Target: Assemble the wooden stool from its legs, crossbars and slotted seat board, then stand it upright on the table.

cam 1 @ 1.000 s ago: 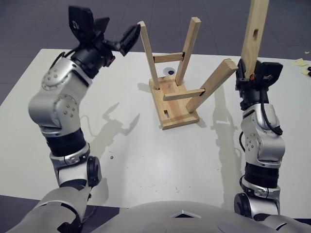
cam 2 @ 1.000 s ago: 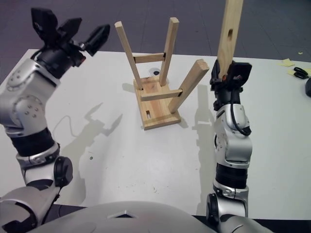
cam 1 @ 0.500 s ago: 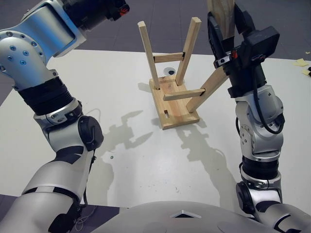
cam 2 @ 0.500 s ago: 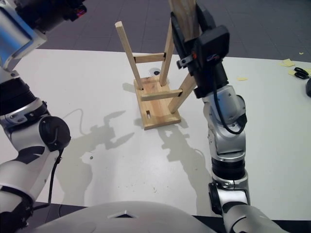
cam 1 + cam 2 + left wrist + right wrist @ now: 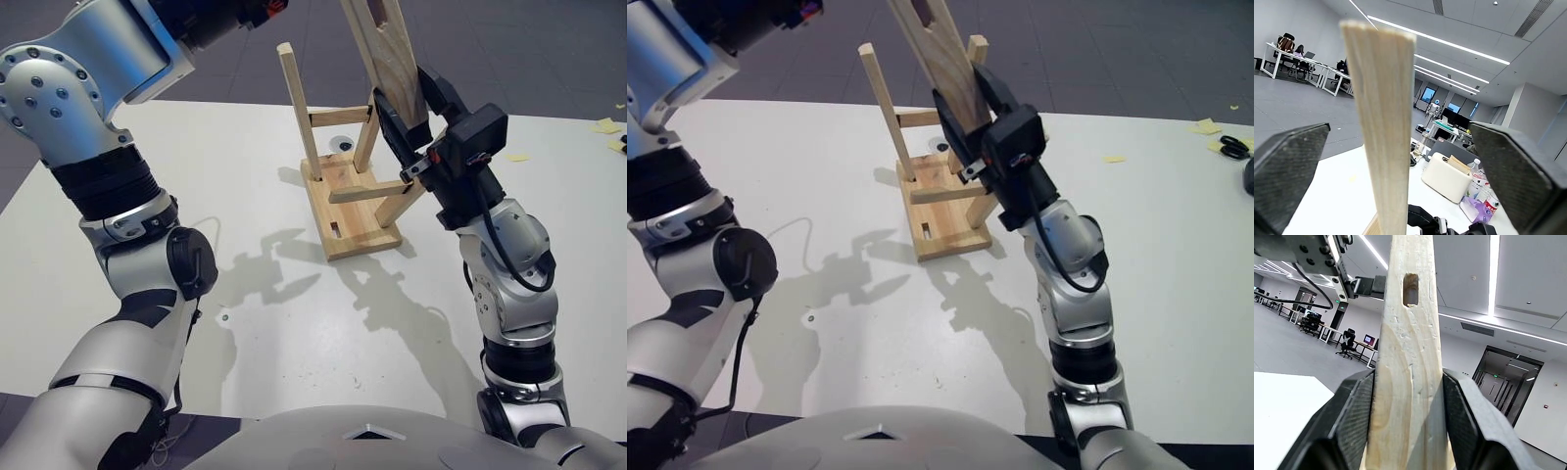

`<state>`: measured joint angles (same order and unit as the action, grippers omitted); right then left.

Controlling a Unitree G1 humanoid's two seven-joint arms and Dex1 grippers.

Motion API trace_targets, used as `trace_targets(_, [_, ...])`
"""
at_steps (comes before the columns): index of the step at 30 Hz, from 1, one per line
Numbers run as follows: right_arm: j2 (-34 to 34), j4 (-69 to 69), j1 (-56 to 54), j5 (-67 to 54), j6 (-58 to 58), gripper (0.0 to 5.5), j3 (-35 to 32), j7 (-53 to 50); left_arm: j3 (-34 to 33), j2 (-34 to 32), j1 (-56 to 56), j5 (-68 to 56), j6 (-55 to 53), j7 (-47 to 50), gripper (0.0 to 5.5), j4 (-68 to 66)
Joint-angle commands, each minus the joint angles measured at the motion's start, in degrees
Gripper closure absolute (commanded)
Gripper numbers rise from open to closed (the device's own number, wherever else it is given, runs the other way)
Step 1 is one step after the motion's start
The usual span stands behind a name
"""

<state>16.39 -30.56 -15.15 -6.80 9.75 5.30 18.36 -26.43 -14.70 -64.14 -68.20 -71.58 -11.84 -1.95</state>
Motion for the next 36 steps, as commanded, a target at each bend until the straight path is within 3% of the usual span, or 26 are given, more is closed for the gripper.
trace_targets(1, [-0.2, -1.6, 0.6, -0.6, 1.2, 3.45, 0.3, 0.4, -0.6, -0.6, -0.3, -3.3, 0.9, 2.0, 1.2, 1.4])
trace_targets(20, [-0.1, 0.2, 0.1, -1.5, 1.1, 3.45, 0.7, 3.1, 1.8, -0.6, 11.1, -15.5, 7.5, 10.2, 4.21, 11.2])
trace_targets(27, [0.0, 0.6, -0.4, -1.8, 1.7, 3.45, 0.9, 4.2, 4.1, -0.8, 16.5, -15.3, 11.9, 11.4, 4.34, 15.3])
trace_targets(28, [0.0, 0.6, -0.4, -1.9, 2.2, 3.09, 0.9, 4.2, 4.2, -1.1, 17.1, -14.6, 12.9, 11.5, 4.36, 15.6])
trace_targets(32, [-1.4, 0.7, -0.5, -4.7, 5.6, 2.47, -1.0, 2.8, 2.3, -1.7, 18.6, -9.4, 20.0, 13.4, 4.45, 15.7])
trace_targets(36, [-6.8, 1.0, -6.3, -20.0, 16.2, 1.76, -12.0, -4.7, -0.9, -5.5, 20.2, -1.8, 28.2, 11.4, 4.45, 17.3])
